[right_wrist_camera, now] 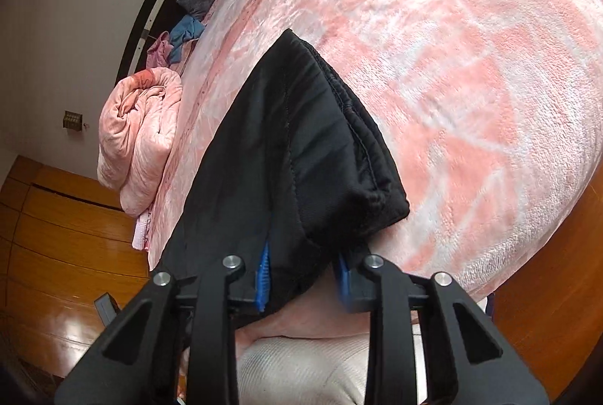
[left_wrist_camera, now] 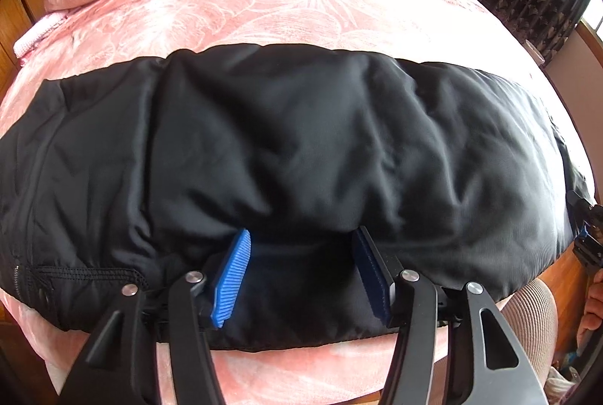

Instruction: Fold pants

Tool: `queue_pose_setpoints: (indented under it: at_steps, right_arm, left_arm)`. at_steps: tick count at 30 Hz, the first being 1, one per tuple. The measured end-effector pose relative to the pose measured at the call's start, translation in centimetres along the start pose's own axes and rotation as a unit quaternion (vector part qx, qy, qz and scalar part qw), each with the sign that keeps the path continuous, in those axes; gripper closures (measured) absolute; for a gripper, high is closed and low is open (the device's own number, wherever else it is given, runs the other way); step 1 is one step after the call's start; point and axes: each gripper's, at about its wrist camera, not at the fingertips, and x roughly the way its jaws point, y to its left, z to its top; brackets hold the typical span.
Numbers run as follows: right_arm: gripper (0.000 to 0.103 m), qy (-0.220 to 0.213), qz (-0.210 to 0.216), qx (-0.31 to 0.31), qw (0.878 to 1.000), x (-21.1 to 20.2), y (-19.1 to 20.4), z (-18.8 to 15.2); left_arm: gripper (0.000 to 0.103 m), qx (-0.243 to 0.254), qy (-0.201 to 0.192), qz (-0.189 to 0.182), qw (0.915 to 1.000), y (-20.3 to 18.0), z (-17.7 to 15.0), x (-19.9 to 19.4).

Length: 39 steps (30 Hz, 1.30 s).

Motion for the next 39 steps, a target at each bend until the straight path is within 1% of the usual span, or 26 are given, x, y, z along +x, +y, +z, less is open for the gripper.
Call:
queue_pose_setpoints:
  at_steps: [1,2,5,7,9,11,13,14,15,17,19,21,23,25,27,29,31,33,36,37,39]
  right_arm:
    - [0.088,-0.003,-0.004,-0.018,1.0,-0.2,0.7,0.2]
    - [0.091,-0.01,-0.011,-0.041,0.999,-0.6,1.8,0.3]
    - [0.093,-0.034,-0.008,-0.098,0.995,-2.5,5.5,0.7]
    - [0.093,-0.059,-0.003,-0.146,0.988,-4.0,8.4,0.7]
    - [0.094,-0.07,-0.023,-0.173,0.982,-4.4,10.0,0.6]
    - [0.094,-0.058,-0.064,-0.172,0.981,-3.0,9.3,0.9]
    - [0.094,-0.028,-0.1,-0.13,0.986,-0.7,6.3,1.2]
    - [0.094,-0.01,-0.108,-0.103,0.989,0.3,4.6,1.1]
    - [0.093,-0.001,-0.103,-0.08,0.991,0.7,3.2,0.9]
    - [0.093,-0.004,-0.093,-0.068,0.993,0.4,2.6,0.4]
    - [0.093,-0.012,-0.099,-0.076,0.992,-0.1,3.4,0.2]
    - [0.093,-0.021,-0.112,-0.097,0.989,-0.6,5.0,0.1]
    - [0.093,-0.038,-0.12,-0.125,0.984,-1.4,7.2,-0.3]
    - [0.093,-0.055,-0.119,-0.154,0.979,-2.4,9.7,-0.7]
    - [0.093,-0.071,-0.111,-0.192,0.973,-3.1,12.8,-1.5]
    - [0.093,-0.085,-0.102,-0.238,0.962,-3.5,16.3,-2.7]
    - [0.093,-0.09,-0.093,-0.282,0.951,-3.2,19.9,-4.0]
    - [0.093,-0.088,-0.091,-0.33,0.935,-2.2,23.3,-5.7]
    - [0.093,-0.077,-0.092,-0.401,0.908,0.1,27.9,-8.6]
    - [0.093,-0.069,-0.09,-0.421,0.9,1.1,29.2,-9.7]
    - [0.093,-0.047,-0.078,-0.453,0.887,3.1,31.3,-11.8]
  left_arm:
    - [0.046,0.0,0.0,0.0,1.0,0.1,0.1,0.0]
    - [0.046,0.0,0.001,0.0,1.0,0.1,0.1,0.0]
    - [0.046,-0.007,0.001,0.002,1.0,-0.1,0.4,-0.3]
    - [0.046,-0.007,-0.01,0.002,0.9999,-0.4,0.6,-0.7]
    - [0.045,0.002,-0.02,0.012,0.9997,-0.9,0.8,-0.8]
    - [0.045,0.004,-0.01,0.02,0.9997,-1.1,0.8,0.0]
    - [0.043,0.006,-0.012,0.021,0.9997,-1.0,0.7,0.9]
    - [0.042,0.011,-0.016,0.023,0.9995,-1.1,0.6,1.1]
    - [0.042,0.016,-0.017,0.024,0.9994,-1.2,0.5,1.1]
    - [0.042,0.015,-0.012,0.017,0.9997,-1.0,0.6,0.7]
    - [0.042,0.007,-0.007,0.004,0.9999,-0.4,0.7,0.1]
    - [0.042,-0.001,-0.014,0.003,0.9999,0.6,0.5,-1.0]
    - [0.042,-0.005,-0.029,0.014,0.9995,1.9,0.3,-2.1]
    - [0.042,-0.011,-0.031,0.029,0.999,3.6,-0.1,-2.6]
    - [0.042,-0.026,-0.024,0.042,0.9985,5.7,-0.6,-2.7]
    - [0.042,-0.053,-0.031,0.043,0.9972,8.1,-1.1,-3.4]
    - [0.042,-0.077,-0.039,0.043,0.9953,10.2,-1.5,-4.2]
    - [0.042,-0.094,-0.045,0.048,0.9934,12.0,-1.8,-5.0]
    - [0.041,-0.116,-0.05,0.053,0.9906,14.5,-2.1,-5.6]
    - [0.04,-0.123,-0.049,0.053,0.9897,15.3,-2.1,-5.6]
    - [0.04,-0.137,-0.048,0.055,0.9878,16.4,-2.4,-5.6]
